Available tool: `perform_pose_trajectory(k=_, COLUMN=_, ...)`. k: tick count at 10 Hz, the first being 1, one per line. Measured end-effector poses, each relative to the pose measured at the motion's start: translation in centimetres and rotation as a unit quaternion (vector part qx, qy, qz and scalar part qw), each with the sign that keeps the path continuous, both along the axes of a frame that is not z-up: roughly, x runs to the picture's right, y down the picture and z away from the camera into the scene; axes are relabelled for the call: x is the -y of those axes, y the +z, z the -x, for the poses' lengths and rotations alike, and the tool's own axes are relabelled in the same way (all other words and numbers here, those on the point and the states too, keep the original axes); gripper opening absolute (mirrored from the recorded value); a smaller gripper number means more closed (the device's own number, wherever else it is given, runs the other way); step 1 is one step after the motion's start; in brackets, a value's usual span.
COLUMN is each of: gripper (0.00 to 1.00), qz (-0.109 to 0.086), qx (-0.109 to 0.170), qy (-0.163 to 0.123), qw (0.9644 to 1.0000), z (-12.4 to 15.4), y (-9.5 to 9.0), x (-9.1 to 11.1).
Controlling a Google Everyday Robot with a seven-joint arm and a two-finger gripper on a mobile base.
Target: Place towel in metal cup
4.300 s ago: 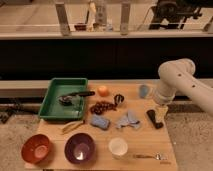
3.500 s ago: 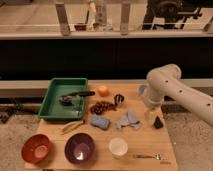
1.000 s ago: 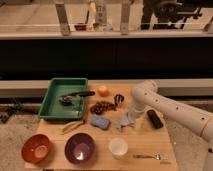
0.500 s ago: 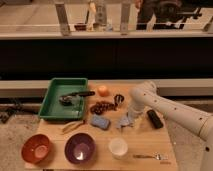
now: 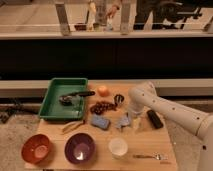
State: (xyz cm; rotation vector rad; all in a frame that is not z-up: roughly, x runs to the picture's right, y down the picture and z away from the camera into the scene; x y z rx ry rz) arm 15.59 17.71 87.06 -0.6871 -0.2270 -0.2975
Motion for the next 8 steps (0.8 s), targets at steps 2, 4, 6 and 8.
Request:
perform_pose_trajectory(k=2, gripper=0.80, qz=0.001, qx=0.000, qy=0.000, qw=1.0000, z=0.27, y=0.04, x=-0.12)
perform_pose_trajectory(k=4, gripper=0.71, qz=0.000, qx=0.001, qy=-0.001, qw=1.0000, z=0.41, y=0.05, x=-0.26)
perform_pose_trajectory(k=6, gripper=0.54, qz=-0.001, qx=0.001, qy=-0.002, qw=1.0000, z=0.39, y=-0.05, x=-0.33)
perform_pose_trajectory(k=8, gripper=0.38, qz=-0.001, qx=0.001, qy=-0.002, qw=1.0000, z=0.56, y=-0.06, x=-0.53)
